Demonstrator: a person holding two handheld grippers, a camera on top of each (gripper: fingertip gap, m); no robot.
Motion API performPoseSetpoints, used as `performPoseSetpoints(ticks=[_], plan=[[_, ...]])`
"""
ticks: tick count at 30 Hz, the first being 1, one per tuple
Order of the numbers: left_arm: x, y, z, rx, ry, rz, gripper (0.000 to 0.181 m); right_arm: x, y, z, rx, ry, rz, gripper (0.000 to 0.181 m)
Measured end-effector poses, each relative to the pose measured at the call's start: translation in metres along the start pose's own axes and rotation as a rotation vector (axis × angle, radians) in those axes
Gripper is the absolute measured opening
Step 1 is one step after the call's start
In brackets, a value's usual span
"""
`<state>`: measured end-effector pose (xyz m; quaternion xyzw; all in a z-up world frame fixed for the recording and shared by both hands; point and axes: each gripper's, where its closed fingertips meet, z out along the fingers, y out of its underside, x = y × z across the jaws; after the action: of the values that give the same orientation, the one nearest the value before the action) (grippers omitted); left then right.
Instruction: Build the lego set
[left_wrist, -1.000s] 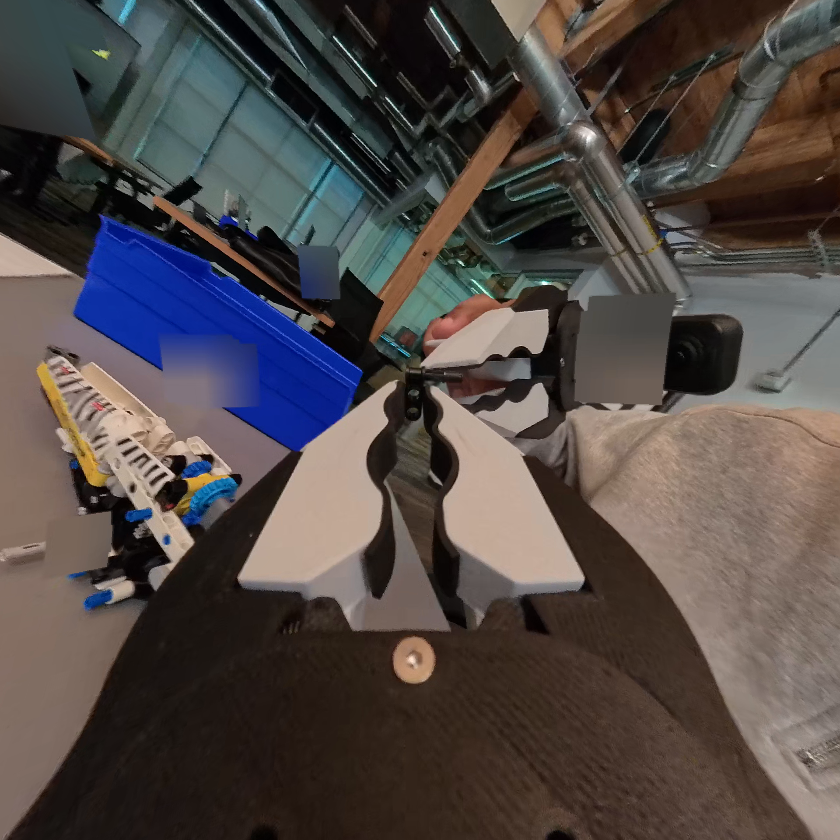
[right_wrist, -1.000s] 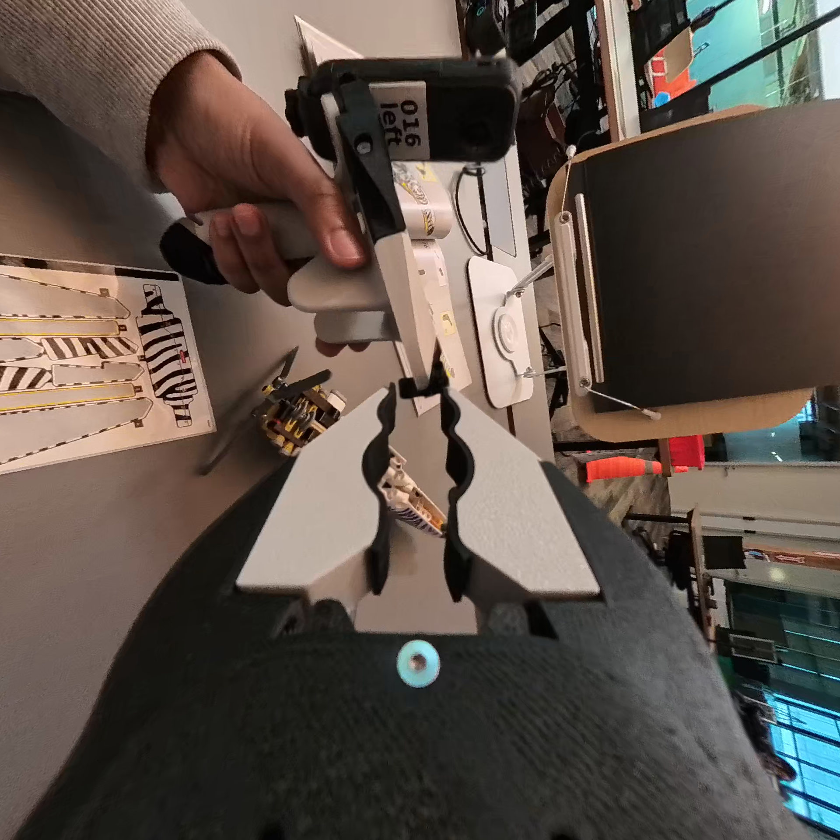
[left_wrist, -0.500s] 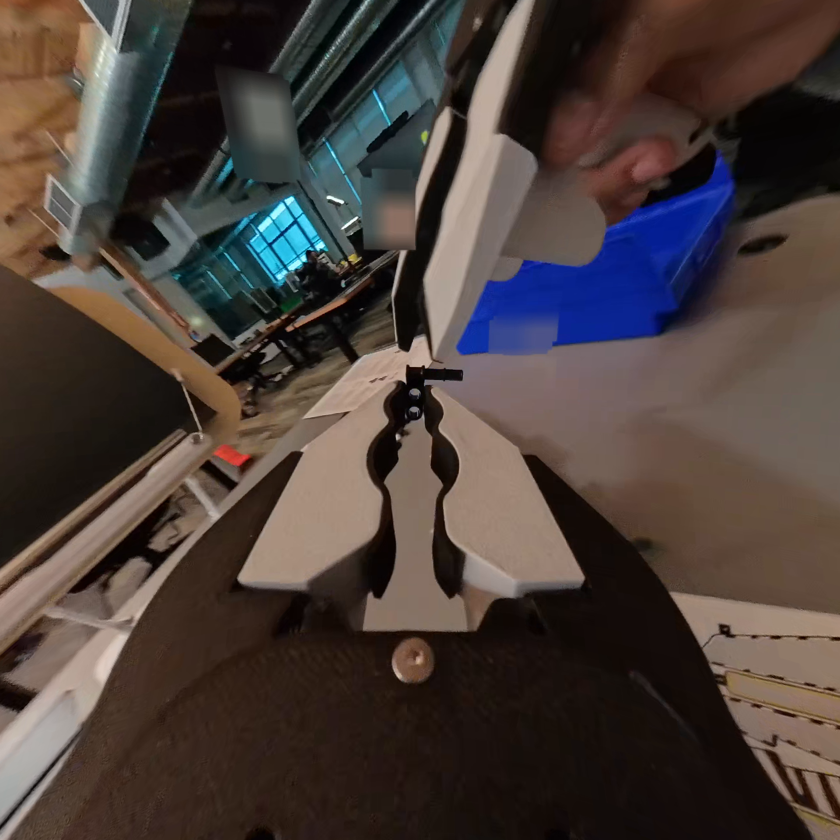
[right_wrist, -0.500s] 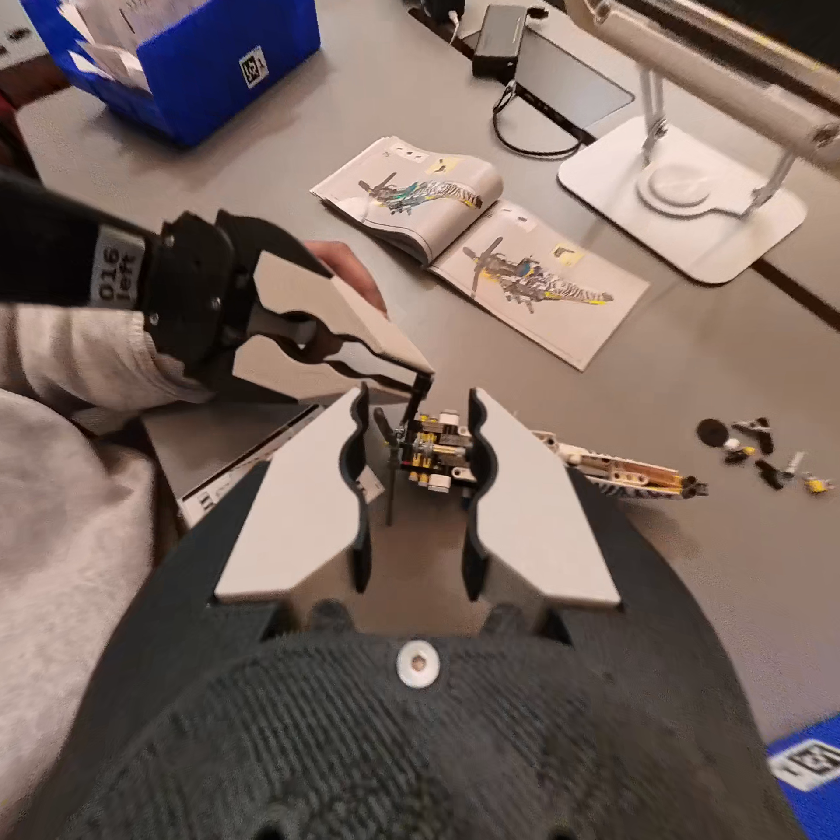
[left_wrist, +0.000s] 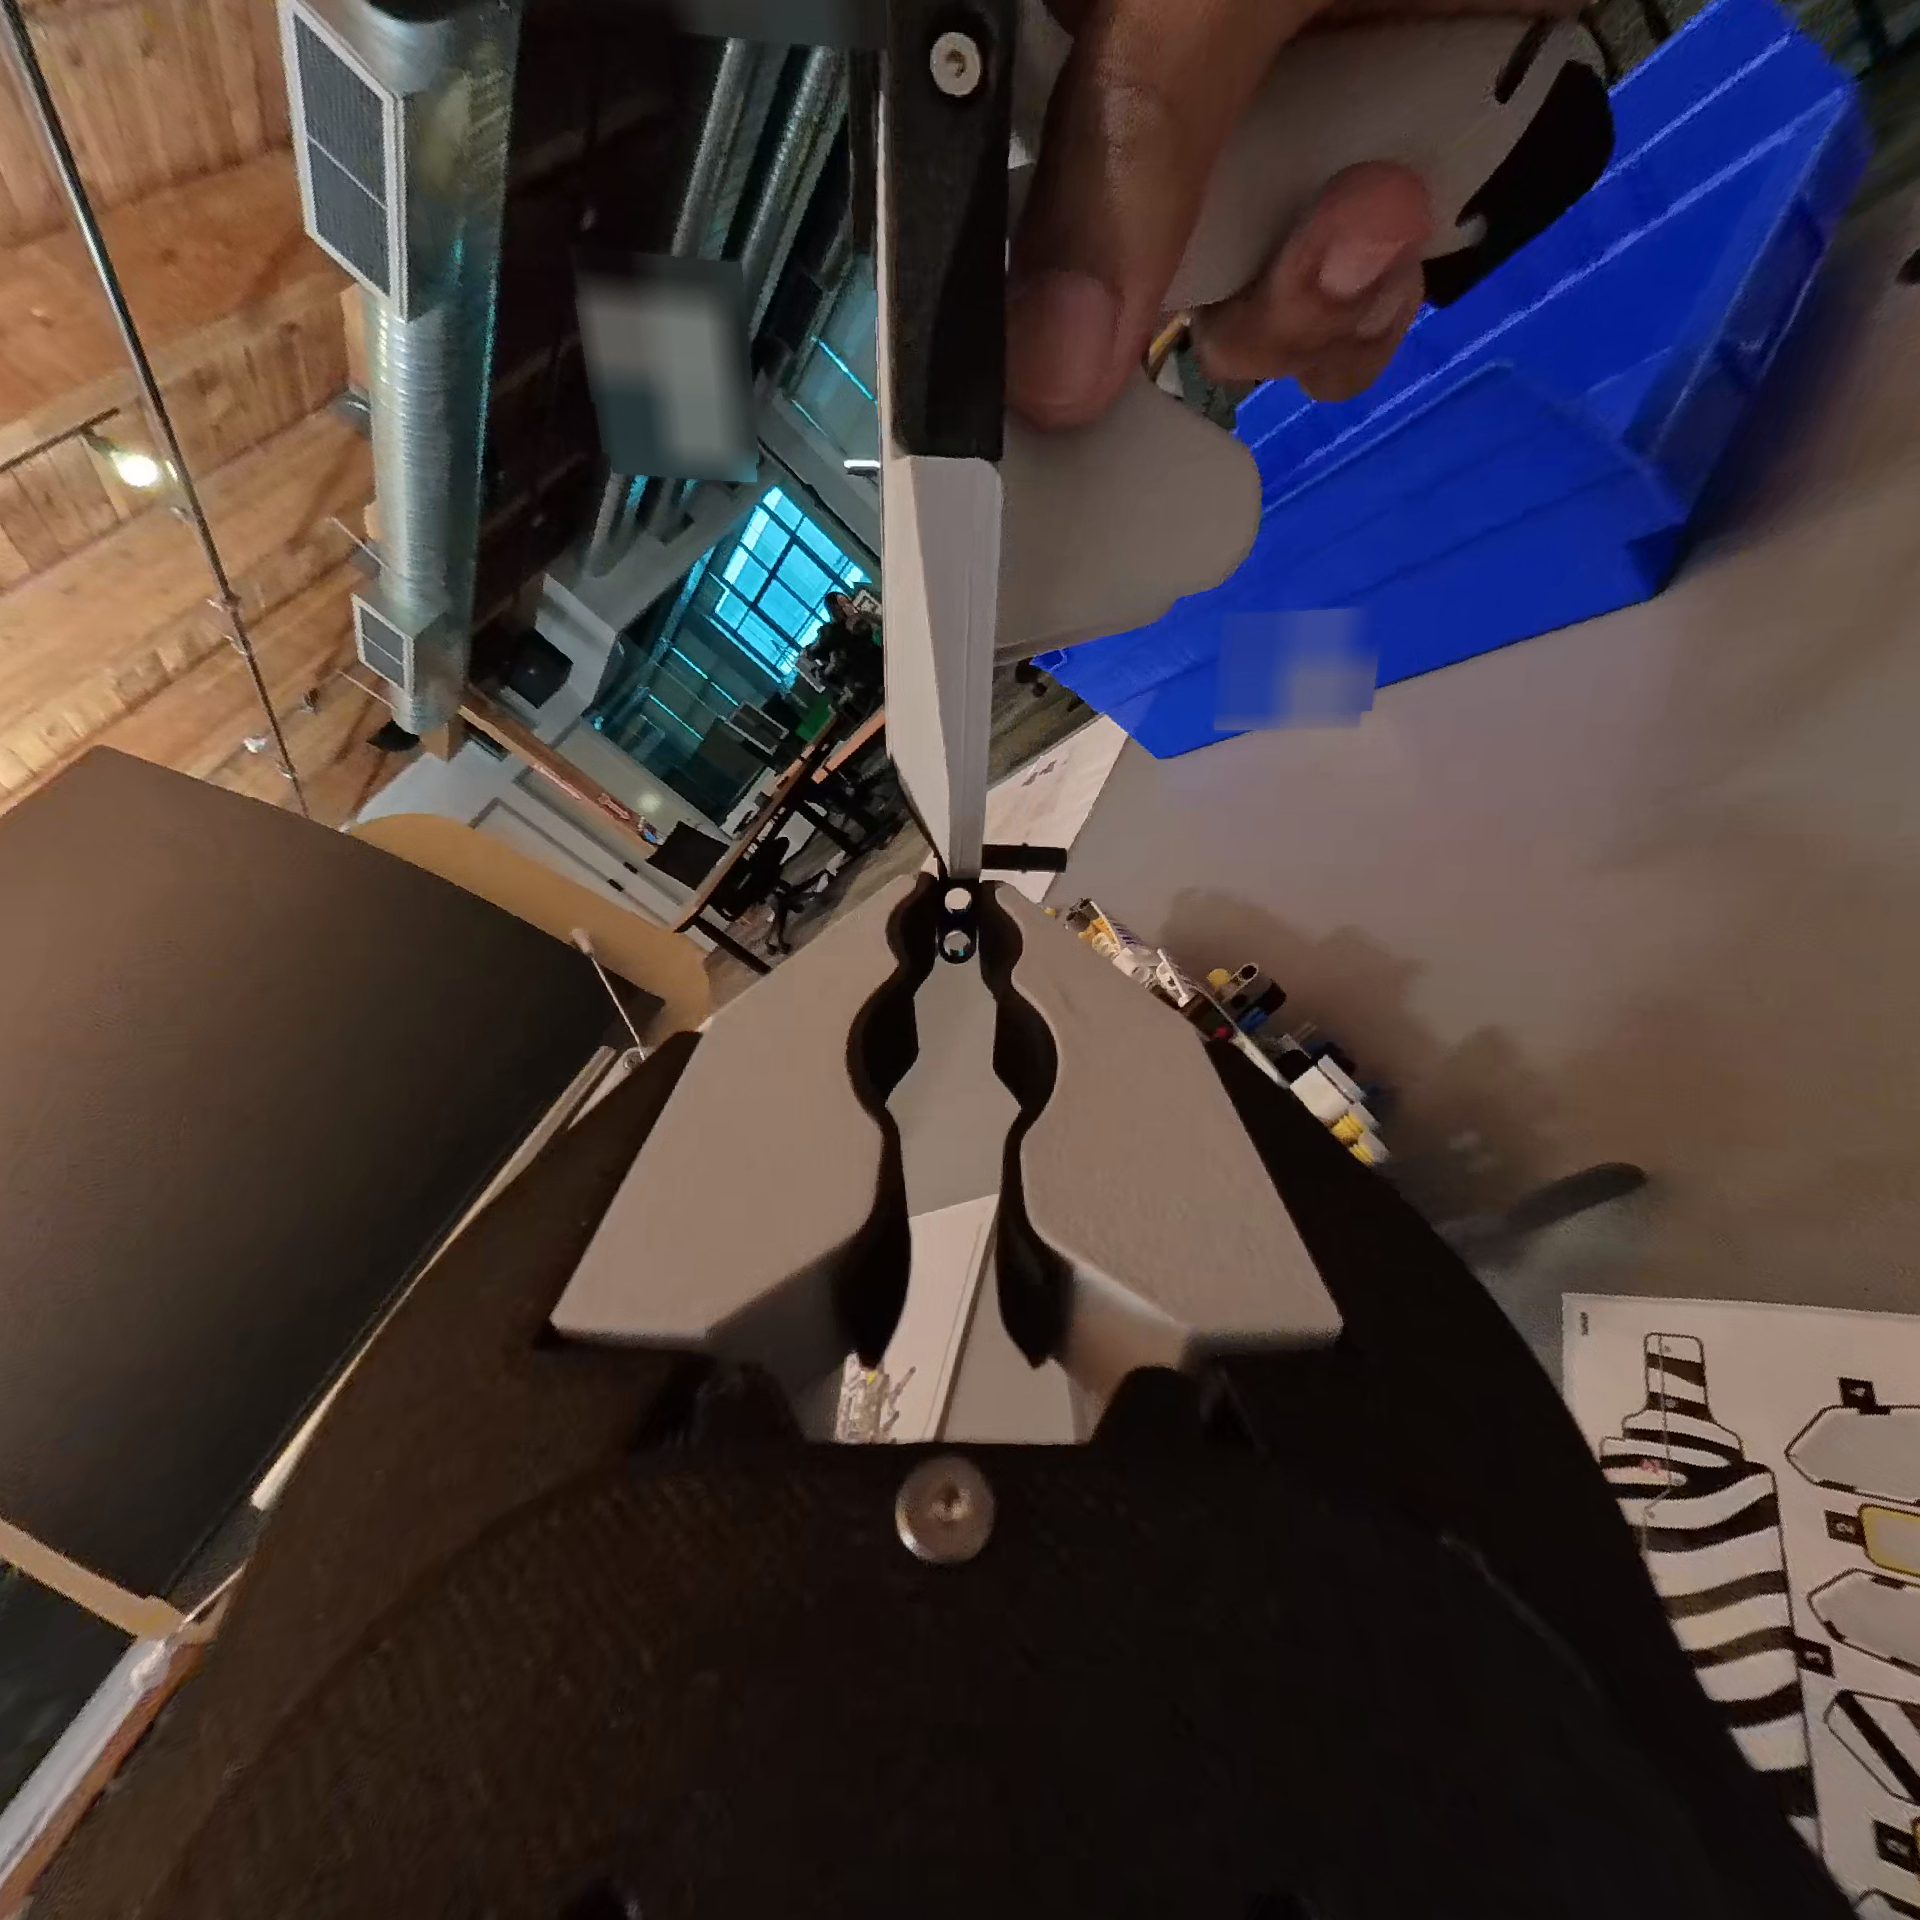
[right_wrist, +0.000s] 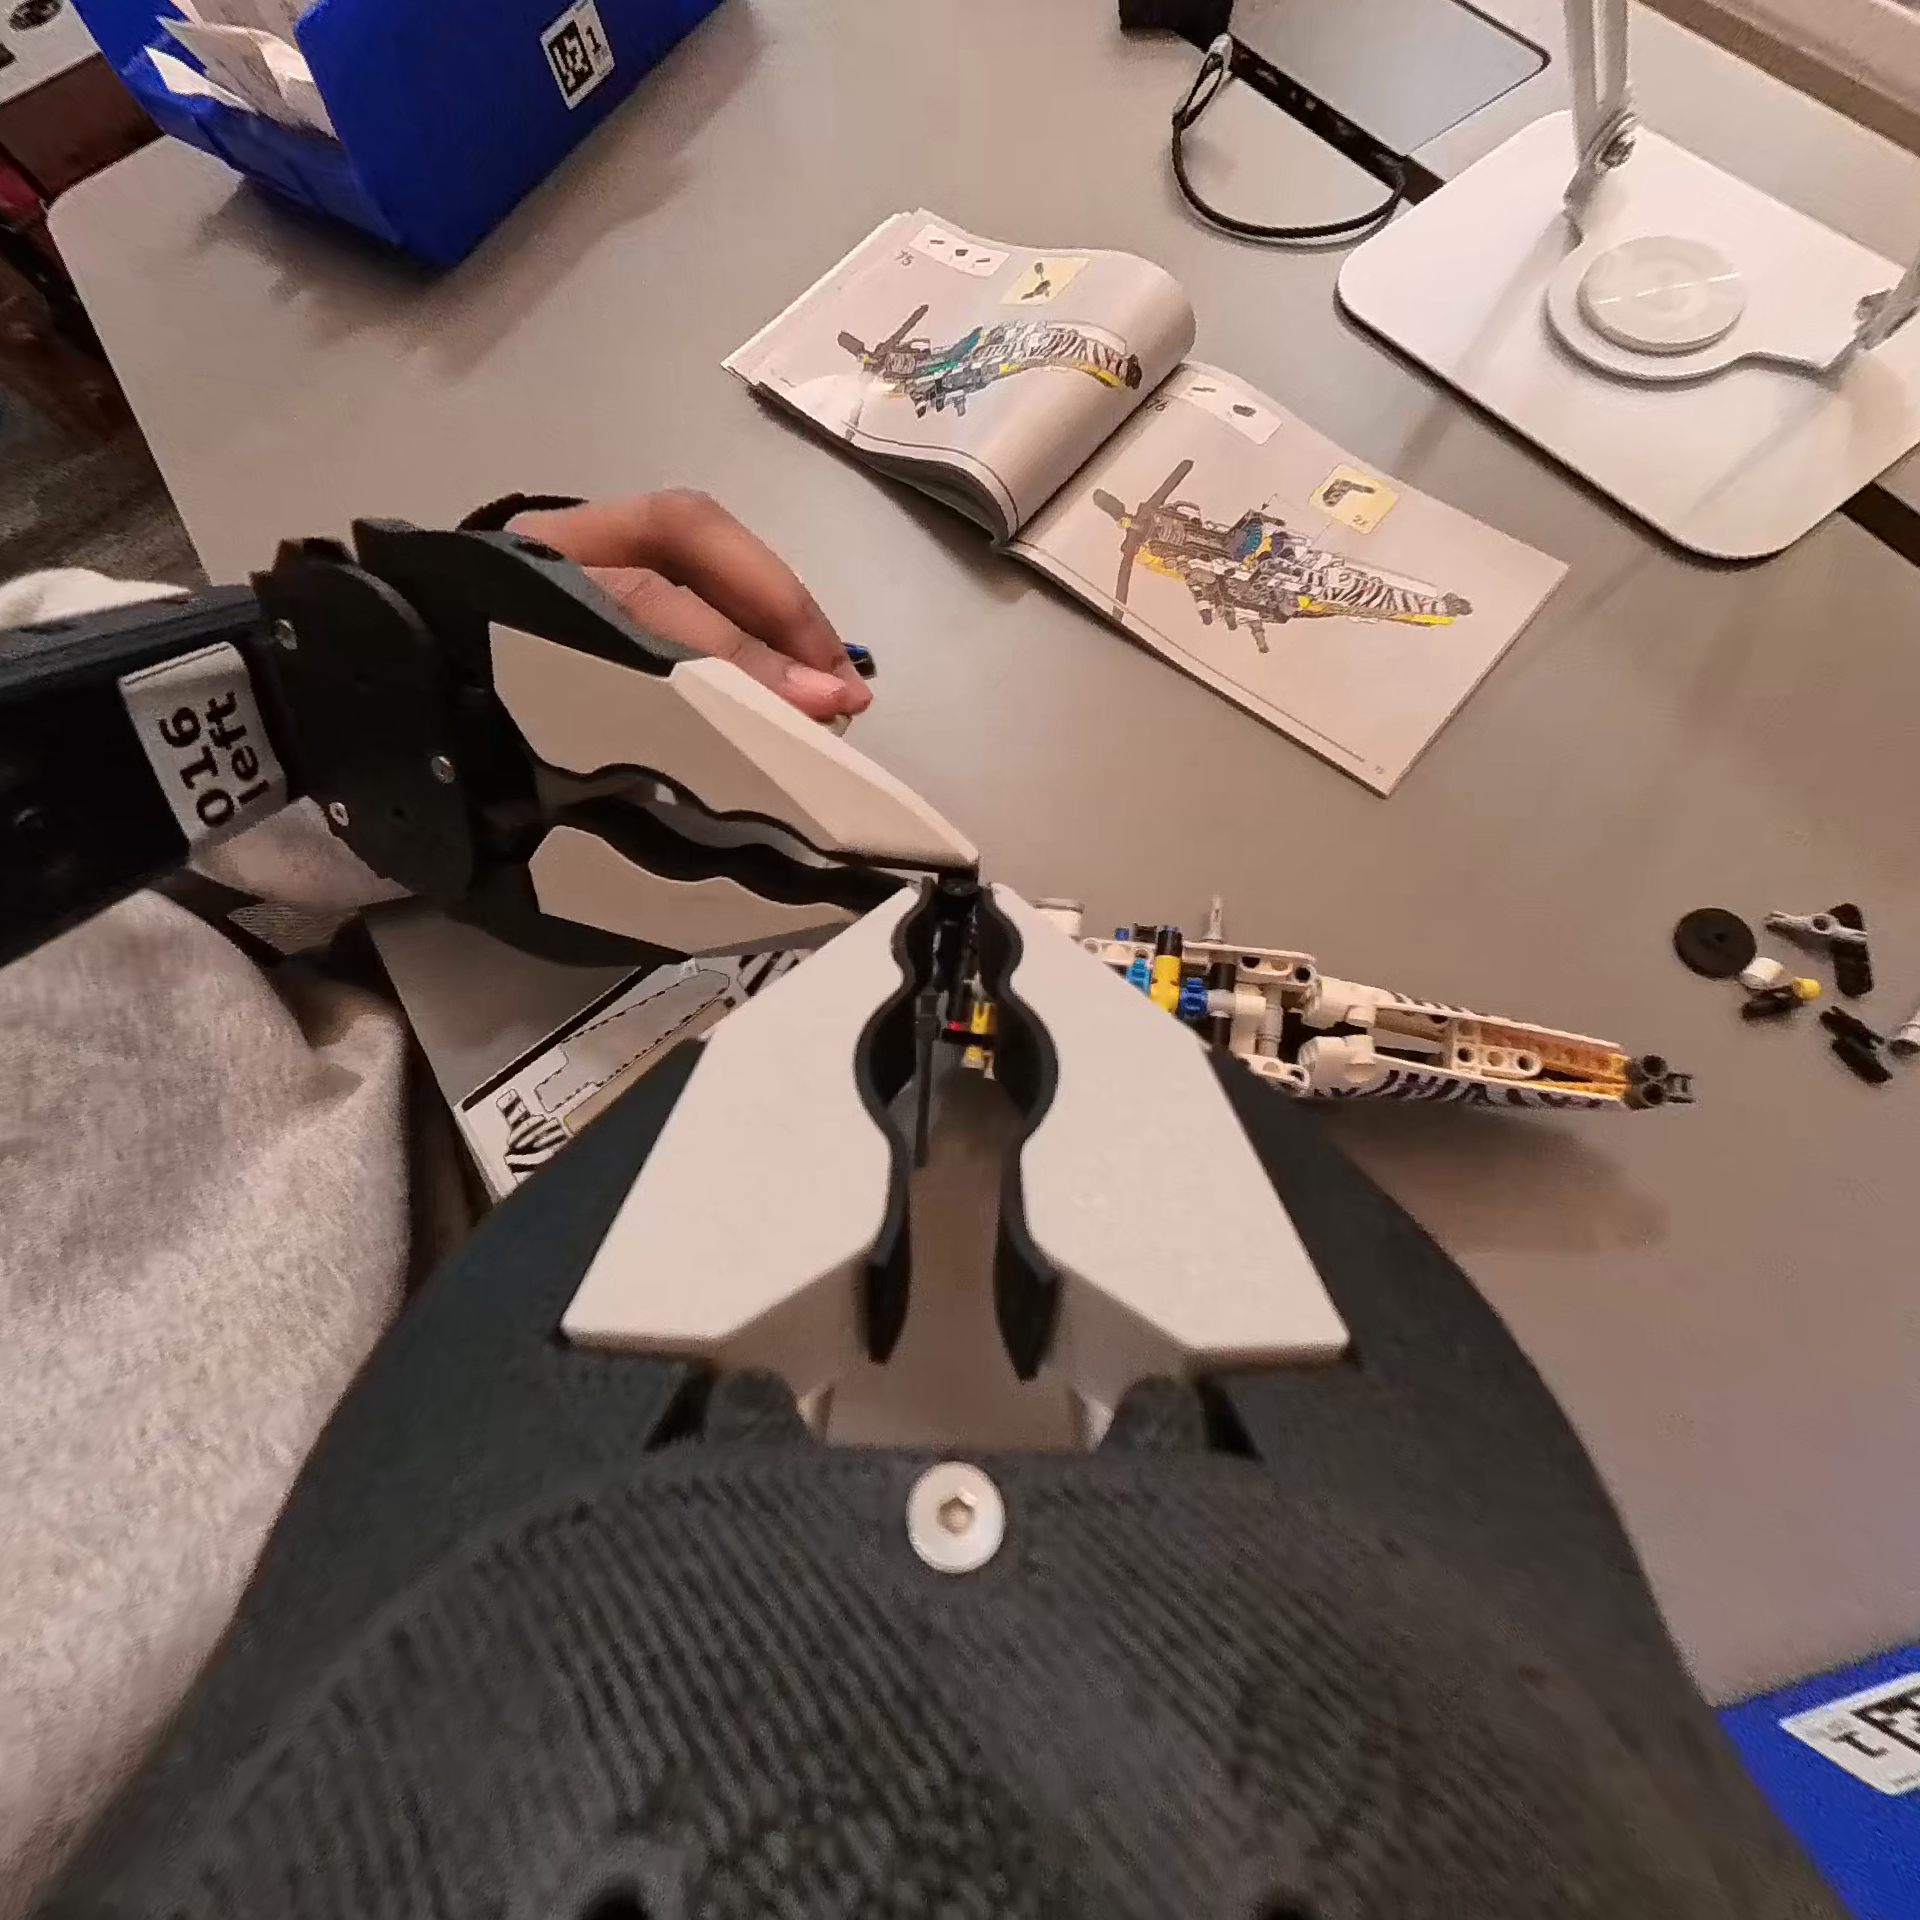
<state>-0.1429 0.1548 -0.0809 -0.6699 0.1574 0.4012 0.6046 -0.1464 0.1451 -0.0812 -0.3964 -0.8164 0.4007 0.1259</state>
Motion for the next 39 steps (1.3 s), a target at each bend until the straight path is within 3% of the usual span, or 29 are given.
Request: performPoseSetpoints(ticks=[3, 5, 7, 10, 12, 15, 18, 21, 30, 36, 39], plan=[[0.003, 0.0, 0.001, 0.017, 0.018, -0.029, 0.006, 0.004, 0.002, -0.003, -0.003, 0.014, -0.019, 0.004], [0.005, 0.004, 0.004, 0.007, 0.053, -0.12, 0.021, 0.016, 0.001, -0.009, -0.003, 0.09, -0.11, 0.004], [0.007, 0.014, 0.008, -0.024, 0.107, -0.244, 0.03, 0.033, 0.006, -0.016, -0.03, 0.186, -0.272, 0.004], [0.007, 0.041, 0.016, -0.101, 0.185, -0.555, 0.015, 0.037, 0.035, -0.011, -0.166, 0.18, -0.615, 0.004], [0.006, 0.058, 0.018, -0.127, 0.239, -0.776, 0.014, 0.04, 0.064, -0.003, -0.291, 0.167, -0.86, 0.004], [0.011, 0.068, 0.019, -0.143, 0.383, -1.054, 0.025, 0.046, 0.098, 0.009, -0.456, 0.139, -1.11, 0.004], [0.028, 0.077, 0.02, -0.232, 0.506, -1.139, 0.04, 0.051, 0.109, 0.016, -0.536, 0.097, -1.231, 0.004], [0.041, 0.092, 0.023, -0.338, 0.517, -1.077, 0.041, 0.05, 0.107, 0.019, -0.564, 0.028, -1.275, 0.004], [0.053, 0.096, 0.028, -0.38, 0.622, -1.148, 0.031, 0.05, 0.099, 0.029, -0.62, -0.143, -1.291, 0.004], [0.038, 0.098, 0.017, -0.325, 0.561, -1.23, 0.03, 0.051, 0.101, 0.031, -0.617, -0.199, -1.24, 0.004], [0.016, 0.098, 0.01, -0.217, 0.489, -1.334, 0.023, 0.05, 0.099, 0.025, -0.607, -0.193, -1.216, 0.004]])
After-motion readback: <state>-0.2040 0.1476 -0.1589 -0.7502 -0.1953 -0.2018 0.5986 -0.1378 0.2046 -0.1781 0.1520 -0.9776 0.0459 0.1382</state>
